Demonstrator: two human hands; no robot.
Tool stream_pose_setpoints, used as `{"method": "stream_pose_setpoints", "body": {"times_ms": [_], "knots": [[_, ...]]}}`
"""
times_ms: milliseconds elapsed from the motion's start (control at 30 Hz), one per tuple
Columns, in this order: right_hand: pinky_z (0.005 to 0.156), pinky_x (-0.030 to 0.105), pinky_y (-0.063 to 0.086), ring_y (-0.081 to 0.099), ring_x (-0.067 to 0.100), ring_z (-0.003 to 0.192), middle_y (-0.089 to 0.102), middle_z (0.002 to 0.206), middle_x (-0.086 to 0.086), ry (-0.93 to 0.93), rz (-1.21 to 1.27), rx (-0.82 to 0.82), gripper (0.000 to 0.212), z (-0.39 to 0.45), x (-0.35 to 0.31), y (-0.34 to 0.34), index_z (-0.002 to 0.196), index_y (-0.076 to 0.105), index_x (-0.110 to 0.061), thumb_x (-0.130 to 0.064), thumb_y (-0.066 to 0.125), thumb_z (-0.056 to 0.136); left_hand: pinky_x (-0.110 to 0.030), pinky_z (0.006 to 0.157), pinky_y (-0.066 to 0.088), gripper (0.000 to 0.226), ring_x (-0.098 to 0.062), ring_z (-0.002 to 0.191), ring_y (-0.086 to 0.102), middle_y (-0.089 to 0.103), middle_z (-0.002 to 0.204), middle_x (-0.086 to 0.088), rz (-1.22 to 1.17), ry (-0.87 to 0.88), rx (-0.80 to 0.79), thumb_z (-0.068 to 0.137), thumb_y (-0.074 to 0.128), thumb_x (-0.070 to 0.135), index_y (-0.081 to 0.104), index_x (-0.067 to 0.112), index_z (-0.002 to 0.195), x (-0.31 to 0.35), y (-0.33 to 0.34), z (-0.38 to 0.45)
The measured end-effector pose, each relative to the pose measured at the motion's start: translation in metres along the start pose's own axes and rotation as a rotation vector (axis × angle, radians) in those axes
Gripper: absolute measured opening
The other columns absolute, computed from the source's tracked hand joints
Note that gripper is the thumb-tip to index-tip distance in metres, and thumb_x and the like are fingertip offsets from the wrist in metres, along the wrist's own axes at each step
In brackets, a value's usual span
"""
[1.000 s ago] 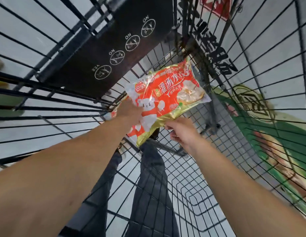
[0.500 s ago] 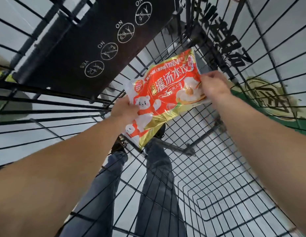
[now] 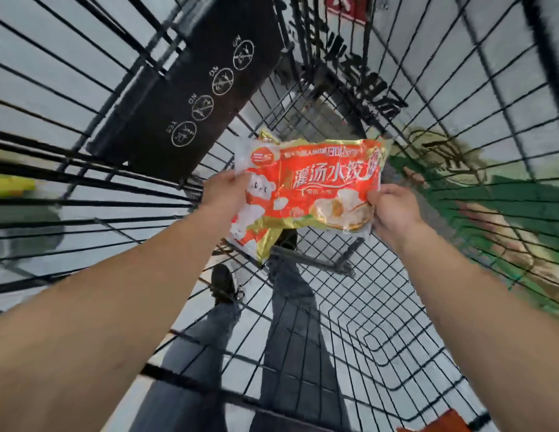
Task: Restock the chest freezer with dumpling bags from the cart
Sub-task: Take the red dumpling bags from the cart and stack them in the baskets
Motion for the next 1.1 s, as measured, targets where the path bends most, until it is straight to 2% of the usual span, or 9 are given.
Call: {"method": "stream_pose_setpoints", "body": {"times_ms": [133,233,333,433,500,667,800,1000,1100], "knots": [[0.081,0.051,0.059,0.068,0.033,0.094,0.071,0.107,0.019,-0.047,0.079,0.079,0.008,-0.058,0.007,-0.025,0.088,0.064,-0.011,-0.009,0.058,0.093,-0.038,0.089,0.058,0.042,-0.024,0.094,0.071,0.074,0.103,-0.003,0.040,0.118,-0.032,0.083,0.062,0.053,0.072,0.016,0.100,0.027,-0.014,-0.037],[0.085,0.056,0.057,0.068,0.037,0.100,0.072,0.103,0.017,-0.088,0.126,0.142,0.010,-0.095,0.014,-0.035,0.093,0.066,-0.006,-0.012,0.058,0.093,-0.035,0.079,0.060,0.026,-0.022,0.085,0.074,0.077,0.095,-0.005,-0.015,0.168,-0.144,0.087,0.065,0.042,0.073,0.017,0.091,0.034,-0.025,-0.062],[0.085,0.060,0.055,0.068,0.038,0.097,0.073,0.096,0.017,-0.150,0.207,0.263,0.007,-0.151,0.028,-0.047,0.082,0.064,-0.011,-0.016,0.061,0.086,-0.048,0.083,0.060,0.030,-0.027,0.084,0.075,0.077,0.089,-0.010,-0.037,0.230,-0.270,0.070,0.075,0.037,0.076,0.013,0.089,0.036,-0.044,-0.101],[0.073,0.044,0.054,0.065,0.031,0.081,0.068,0.076,0.010,-0.244,0.300,0.377,0.008,-0.222,0.039,-0.062,0.072,0.062,-0.015,-0.019,0.061,0.079,-0.052,0.083,0.060,0.020,-0.031,0.080,0.075,0.076,0.080,-0.012,-0.030,0.352,-0.340,0.060,0.075,0.033,0.078,0.016,0.070,0.044,-0.069,-0.153],[0.069,0.041,0.048,0.061,0.026,0.076,0.065,0.073,0.007,-0.291,0.307,0.399,0.011,-0.251,0.040,-0.068,0.070,0.061,-0.014,-0.017,0.062,0.081,-0.052,0.082,0.060,0.016,-0.031,0.079,0.074,0.076,0.078,-0.011,-0.050,0.402,-0.350,0.055,0.075,0.033,0.076,0.019,0.062,0.049,-0.077,-0.170],[0.089,0.050,0.056,0.069,0.033,0.095,0.074,0.094,0.014,-0.370,0.411,0.467,0.010,-0.346,0.059,-0.094,0.082,0.064,-0.008,-0.010,0.059,0.091,-0.057,0.083,0.058,0.018,-0.034,0.086,0.074,0.077,0.081,-0.011,-0.027,0.521,-0.408,0.062,0.070,0.027,0.078,0.015,0.073,0.066,-0.099,-0.241],[0.085,0.049,0.058,0.070,0.030,0.092,0.073,0.088,0.006,-0.376,0.472,0.541,0.014,-0.393,0.075,-0.113,0.081,0.064,-0.015,-0.013,0.060,0.095,-0.057,0.084,0.058,0.029,-0.031,0.085,0.075,0.077,0.083,-0.010,-0.077,0.585,-0.475,0.056,0.073,0.033,0.078,0.014,0.077,0.071,-0.100,-0.292],[0.087,0.046,0.057,0.069,0.026,0.092,0.073,0.091,0.006,-0.405,0.563,0.574,0.015,-0.442,0.105,-0.149,0.084,0.064,-0.012,-0.012,0.058,0.097,-0.038,0.069,0.060,0.011,-0.026,0.072,0.074,0.076,0.079,-0.011,-0.176,0.591,-0.507,0.087,0.067,0.011,0.072,0.012,0.077,0.061,-0.086,-0.375],[0.090,0.049,0.056,0.070,0.030,0.094,0.073,0.091,0.009,-0.405,0.607,0.599,0.013,-0.450,0.125,-0.177,0.083,0.066,-0.012,-0.010,0.061,0.095,-0.043,0.077,0.060,0.013,-0.031,0.080,0.074,0.076,0.074,-0.009,-0.112,0.664,-0.543,0.079,0.070,0.014,0.073,0.010,0.067,0.056,-0.066,-0.394]]}}
Point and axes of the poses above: each hand's wrist, its own z-axis towards the middle knuckle, its own y-axis out of the palm, x = y × z, the point moved 1 cm from there along z, towards the middle knuckle
